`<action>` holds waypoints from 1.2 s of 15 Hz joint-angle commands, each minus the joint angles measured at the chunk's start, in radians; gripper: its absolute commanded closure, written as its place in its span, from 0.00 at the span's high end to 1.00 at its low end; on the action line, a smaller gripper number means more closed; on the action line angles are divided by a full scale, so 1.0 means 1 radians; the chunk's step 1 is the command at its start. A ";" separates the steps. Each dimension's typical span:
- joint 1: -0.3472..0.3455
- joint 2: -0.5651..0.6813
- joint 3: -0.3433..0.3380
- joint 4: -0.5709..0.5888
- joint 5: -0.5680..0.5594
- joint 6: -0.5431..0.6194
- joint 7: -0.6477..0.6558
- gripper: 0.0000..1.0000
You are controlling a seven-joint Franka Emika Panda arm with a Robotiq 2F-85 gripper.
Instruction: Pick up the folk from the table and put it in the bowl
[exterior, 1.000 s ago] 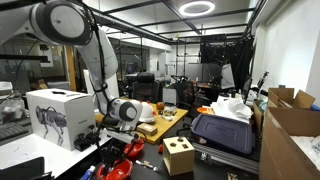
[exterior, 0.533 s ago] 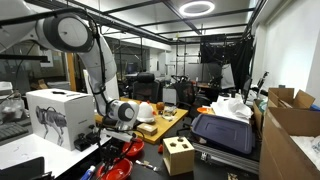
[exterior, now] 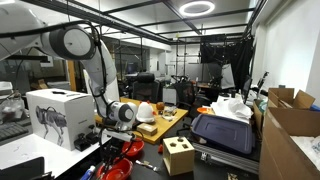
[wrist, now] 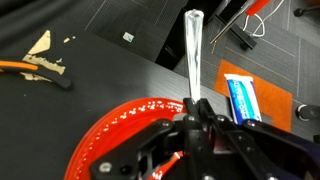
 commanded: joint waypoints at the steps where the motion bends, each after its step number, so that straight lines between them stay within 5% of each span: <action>1: 0.021 0.056 0.004 0.075 -0.036 -0.053 0.028 0.02; 8: 0.038 0.093 -0.007 0.133 -0.050 -0.029 0.072 0.02; 9: 0.040 0.093 -0.009 0.137 -0.050 -0.028 0.085 0.34; 10: 0.039 0.094 -0.009 0.142 -0.047 -0.027 0.092 0.35; 18: -0.006 0.056 -0.019 0.121 -0.011 0.027 0.158 0.92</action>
